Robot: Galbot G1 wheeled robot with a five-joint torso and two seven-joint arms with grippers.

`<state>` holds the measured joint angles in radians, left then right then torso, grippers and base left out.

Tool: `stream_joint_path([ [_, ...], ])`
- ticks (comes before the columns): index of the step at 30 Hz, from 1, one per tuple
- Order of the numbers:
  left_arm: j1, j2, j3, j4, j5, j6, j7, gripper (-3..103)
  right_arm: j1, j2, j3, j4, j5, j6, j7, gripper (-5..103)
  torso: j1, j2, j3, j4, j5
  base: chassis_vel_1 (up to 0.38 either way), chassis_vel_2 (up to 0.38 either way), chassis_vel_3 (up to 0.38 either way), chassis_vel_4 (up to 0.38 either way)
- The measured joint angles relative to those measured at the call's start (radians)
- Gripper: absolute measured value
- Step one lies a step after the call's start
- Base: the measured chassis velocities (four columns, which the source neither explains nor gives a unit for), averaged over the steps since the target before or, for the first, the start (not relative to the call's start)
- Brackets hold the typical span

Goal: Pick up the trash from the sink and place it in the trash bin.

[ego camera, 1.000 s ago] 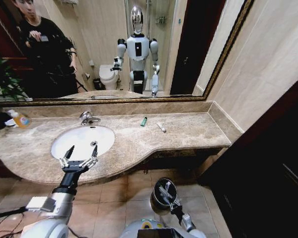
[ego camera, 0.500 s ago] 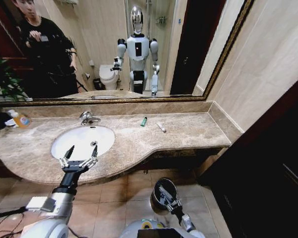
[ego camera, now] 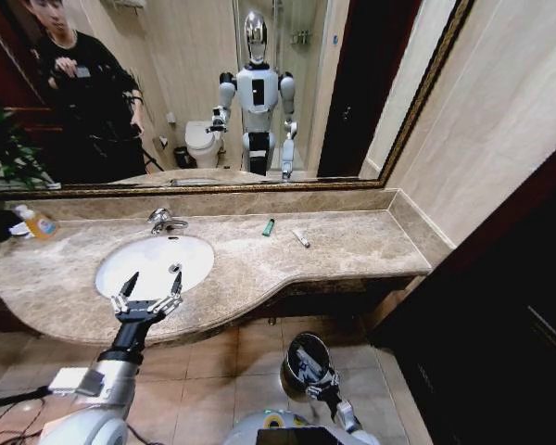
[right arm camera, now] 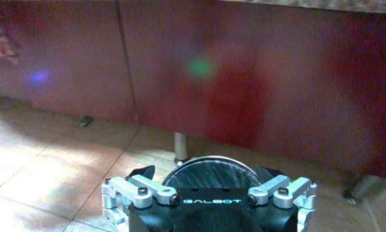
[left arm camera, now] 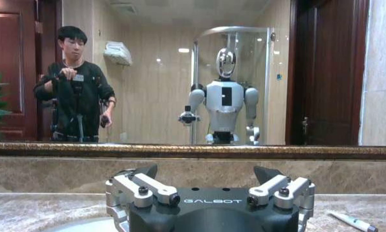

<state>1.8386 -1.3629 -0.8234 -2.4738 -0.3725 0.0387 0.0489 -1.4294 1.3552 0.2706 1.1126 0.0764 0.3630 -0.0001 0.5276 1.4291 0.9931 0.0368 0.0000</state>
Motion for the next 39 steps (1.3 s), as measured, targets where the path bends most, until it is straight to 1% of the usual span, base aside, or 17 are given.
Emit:
stream_joint_path([
  [2,0.000,0.000,0.000,0.000,0.000,0.000,0.000,100,-0.007,0.000,-0.001,0.019,0.012,-0.016,0.011,100,0.000,0.000,0.000,0.0000,-0.0001,0.000,0.000,0.000,0.000],
  [4,0.000,0.000,0.000,0.000,0.000,0.000,0.000,100,-0.039,-0.002,-0.007,0.101,0.073,-0.063,0.063,100,0.000,0.000,0.000,0.0000,0.0001,0.000,0.000,0.000,0.000],
  [5,0.000,0.000,0.000,0.000,0.000,0.000,0.000,100,-0.039,-0.002,-0.007,0.101,0.073,-0.063,0.063,100,0.000,0.000,0.000,0.0000,0.0001,0.000,0.000,0.000,0.000],
  [6,0.000,0.000,0.000,0.000,0.000,0.000,0.000,100,-0.050,-0.006,-0.011,0.132,0.095,-0.077,0.089,100,0.000,0.000,0.000,0.0000,0.0000,0.000,0.000,0.000,0.000],
  [10,0.000,0.000,0.000,0.000,0.000,0.000,0.000,100,-0.097,-0.022,-0.015,0.279,0.190,-0.155,0.170,100,0.000,0.000,0.000,-0.0001,0.0000,0.000,0.000,0.000,0.000],
  [11,0.000,0.000,0.000,0.000,0.000,0.000,0.000,100,-0.097,-0.022,-0.015,0.279,0.190,-0.155,0.170,100,0.000,0.000,0.000,-0.0001,0.0000,0.000,0.000,0.000,0.000],
  [13,0.000,0.000,0.000,0.000,0.000,0.000,0.000,100,-0.119,-0.036,-0.011,0.361,0.219,-0.168,0.197,100,0.000,0.000,0.000,0.0000,0.0001,0.000,0.000,0.000,0.000],
  [16,0.000,0.000,0.000,0.000,0.000,0.000,0.000,100,-0.126,-0.042,-0.005,0.388,0.209,-0.156,0.206,100,0.000,0.000,0.000,0.0000,0.0000,0.000,0.000,0.000,0.000],
  [19,0.000,0.000,0.000,0.000,0.000,0.000,0.000,100,-0.164,-0.074,-0.001,0.483,0.184,-0.130,0.229,100,0.000,0.000,0.000,0.0000,0.0001,0.000,0.000,0.000,0.000],
  [24,0.000,0.000,0.000,0.000,0.000,0.000,0.000,100,-0.206,-0.094,-0.001,0.573,0.179,-0.128,0.243,100,0.000,0.000,0.000,0.0000,0.0000,0.000,0.000,0.000,0.000],
  [25,0.000,0.000,0.000,0.000,0.000,0.000,0.000,100,-0.246,-0.101,0.005,0.657,0.177,-0.142,0.252,100,0.000,0.000,0.000,0.0000,0.0000,0.000,0.000,0.000,0.000],
  [27,0.000,0.000,0.000,0.000,0.000,0.000,0.000,100,-0.263,-0.104,0.007,0.698,0.178,-0.154,0.252,100,0.000,0.000,0.000,-0.0001,0.0000,0.000,0.000,0.000,0.000],
  [30,0.000,0.000,0.000,0.000,0.000,0.000,0.000,100,-0.290,-0.119,0.013,0.824,0.174,-0.180,0.254,100,0.000,0.000,0.000,0.0000,0.0000,0.000,0.000,0.000,0.000],
  [31,0.000,0.000,0.000,0.000,0.000,0.000,0.000,100,-0.290,-0.119,0.013,0.824,0.174,-0.180,0.254,100,0.000,0.000,0.000,0.0000,0.0000,0.000,0.000,0.000,0.000],
  [33,0.000,0.000,0.000,0.000,0.000,0.000,0.000,100,-0.275,-0.128,0.015,0.884,0.173,-0.217,0.254,100,0.000,0.000,0.000,-0.0001,-0.0001,0.000,0.000,0.000,0.000],
  [37,0.000,0.000,0.000,0.000,0.000,0.000,0.000,100,-0.240,-0.127,0.015,0.895,0.167,-0.234,0.251,100,0.000,0.000,0.000,0.0000,0.0000,0.000,0.000,0.000,0.000],
  [39,0.000,0.000,0.000,0.000,0.000,0.000,0.000,100,-0.191,-0.109,0.024,0.906,0.156,-0.272,0.214,100,0.000,0.000,0.000,0.0000,0.0000,0.000,0.000,0.000,0.000],
])
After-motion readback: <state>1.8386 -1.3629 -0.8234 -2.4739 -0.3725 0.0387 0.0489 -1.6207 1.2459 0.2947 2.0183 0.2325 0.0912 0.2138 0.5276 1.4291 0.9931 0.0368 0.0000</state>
